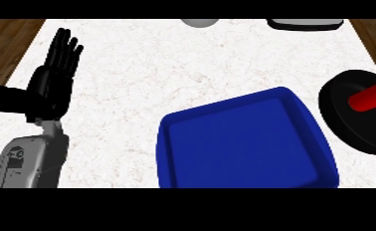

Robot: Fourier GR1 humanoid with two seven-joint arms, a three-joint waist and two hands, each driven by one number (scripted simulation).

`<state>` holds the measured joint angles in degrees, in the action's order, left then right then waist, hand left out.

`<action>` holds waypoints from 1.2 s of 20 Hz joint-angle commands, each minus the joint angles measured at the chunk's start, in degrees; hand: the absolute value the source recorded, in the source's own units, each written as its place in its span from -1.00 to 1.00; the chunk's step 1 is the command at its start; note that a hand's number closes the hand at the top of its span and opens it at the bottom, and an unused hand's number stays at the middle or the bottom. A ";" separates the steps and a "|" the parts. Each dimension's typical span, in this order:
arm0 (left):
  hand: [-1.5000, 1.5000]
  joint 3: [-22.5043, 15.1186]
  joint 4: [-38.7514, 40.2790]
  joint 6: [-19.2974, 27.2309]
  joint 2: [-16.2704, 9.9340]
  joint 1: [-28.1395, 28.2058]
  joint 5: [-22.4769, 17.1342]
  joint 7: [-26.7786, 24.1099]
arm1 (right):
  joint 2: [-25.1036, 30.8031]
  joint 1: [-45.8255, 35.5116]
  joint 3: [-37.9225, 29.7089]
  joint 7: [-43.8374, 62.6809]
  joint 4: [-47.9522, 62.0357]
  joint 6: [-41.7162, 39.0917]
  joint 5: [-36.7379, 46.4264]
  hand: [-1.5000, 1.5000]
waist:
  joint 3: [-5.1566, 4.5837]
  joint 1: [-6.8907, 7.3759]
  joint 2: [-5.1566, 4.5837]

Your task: Pick the can from the tray and place it in the pot

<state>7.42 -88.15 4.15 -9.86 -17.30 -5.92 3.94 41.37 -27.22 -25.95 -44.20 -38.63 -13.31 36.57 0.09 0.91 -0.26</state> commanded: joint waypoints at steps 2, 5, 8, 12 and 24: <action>0.00 0.66 -2.42 -1.29 -1.22 2.38 -0.84 0.72 | -1.12 -0.83 -3.98 -4.93 2.65 -4.74 -6.74 -1.00 | -0.03 -0.46 0.27; 0.00 0.13 0.51 0.19 0.33 1.89 0.78 -2.02 | -1.01 -4.71 -7.06 3.06 3.40 -9.79 -11.22 -1.00 | -0.10 -0.75 0.23; 0.00 0.02 -1.44 -0.36 0.20 2.30 -0.03 -0.78 | 2.57 -5.50 -11.89 6.18 6.86 -13.88 -16.10 -1.00 | -0.06 -0.74 0.25; 0.00 -0.63 2.86 1.43 1.24 -1.84 1.71 -1.35 | 6.24 -9.28 -13.84 10.15 12.51 -16.81 -19.14 -1.00 | -0.03 -0.46 -0.02; 0.00 -0.79 1.00 0.09 1.07 -0.71 0.89 -1.75 | 17.19 -5.56 -19.54 3.05 23.61 -22.21 -25.12 -1.00 | 0.33 0.77 -0.72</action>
<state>7.19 -87.74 3.64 -9.20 -16.73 -5.78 2.27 56.01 -32.85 -44.56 -36.76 -17.49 -30.02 12.48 0.33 1.43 -0.72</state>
